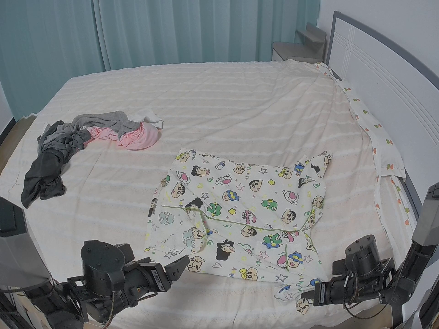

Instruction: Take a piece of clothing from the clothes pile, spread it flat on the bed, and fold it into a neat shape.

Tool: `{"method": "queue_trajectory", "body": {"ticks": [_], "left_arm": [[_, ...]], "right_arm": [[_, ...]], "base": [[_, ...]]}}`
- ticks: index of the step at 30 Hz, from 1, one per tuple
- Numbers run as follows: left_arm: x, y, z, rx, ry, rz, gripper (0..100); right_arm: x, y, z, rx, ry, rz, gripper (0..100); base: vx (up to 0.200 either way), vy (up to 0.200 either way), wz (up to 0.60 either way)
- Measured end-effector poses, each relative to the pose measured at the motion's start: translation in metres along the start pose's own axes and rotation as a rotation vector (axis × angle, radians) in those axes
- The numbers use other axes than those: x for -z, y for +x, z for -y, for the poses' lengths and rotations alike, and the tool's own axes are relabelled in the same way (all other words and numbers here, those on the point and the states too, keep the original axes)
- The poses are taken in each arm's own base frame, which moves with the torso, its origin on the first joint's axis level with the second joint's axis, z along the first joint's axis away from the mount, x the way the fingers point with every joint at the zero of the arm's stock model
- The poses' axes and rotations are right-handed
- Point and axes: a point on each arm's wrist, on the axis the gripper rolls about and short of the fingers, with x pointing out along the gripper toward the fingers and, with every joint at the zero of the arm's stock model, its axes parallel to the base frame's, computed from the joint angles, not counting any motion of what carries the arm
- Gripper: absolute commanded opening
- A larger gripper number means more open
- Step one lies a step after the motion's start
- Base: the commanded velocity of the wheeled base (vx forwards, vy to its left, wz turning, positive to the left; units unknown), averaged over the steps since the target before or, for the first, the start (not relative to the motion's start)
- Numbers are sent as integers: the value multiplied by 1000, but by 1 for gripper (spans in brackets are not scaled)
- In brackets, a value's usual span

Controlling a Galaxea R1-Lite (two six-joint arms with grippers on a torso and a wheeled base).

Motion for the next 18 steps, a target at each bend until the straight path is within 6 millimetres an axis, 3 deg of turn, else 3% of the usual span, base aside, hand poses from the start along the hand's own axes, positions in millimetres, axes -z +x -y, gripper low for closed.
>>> {"method": "queue_trajectory", "body": {"ticks": [6, 7, 18], "left_arm": [[3, 5, -2, -18, 1, -16, 100], [4, 5, -2, -19, 1, -18, 100], [12, 26, -3, 2, -10, 9, 100]], "right_arm": [[8, -1, 6, 26, -21, -36, 0], [9, -1, 7, 27, -21, -40, 100], [13, 1, 14, -5, -20, -56, 100]], "base": [[0, 0, 0], [0, 0, 0], [0, 0, 0]]}}
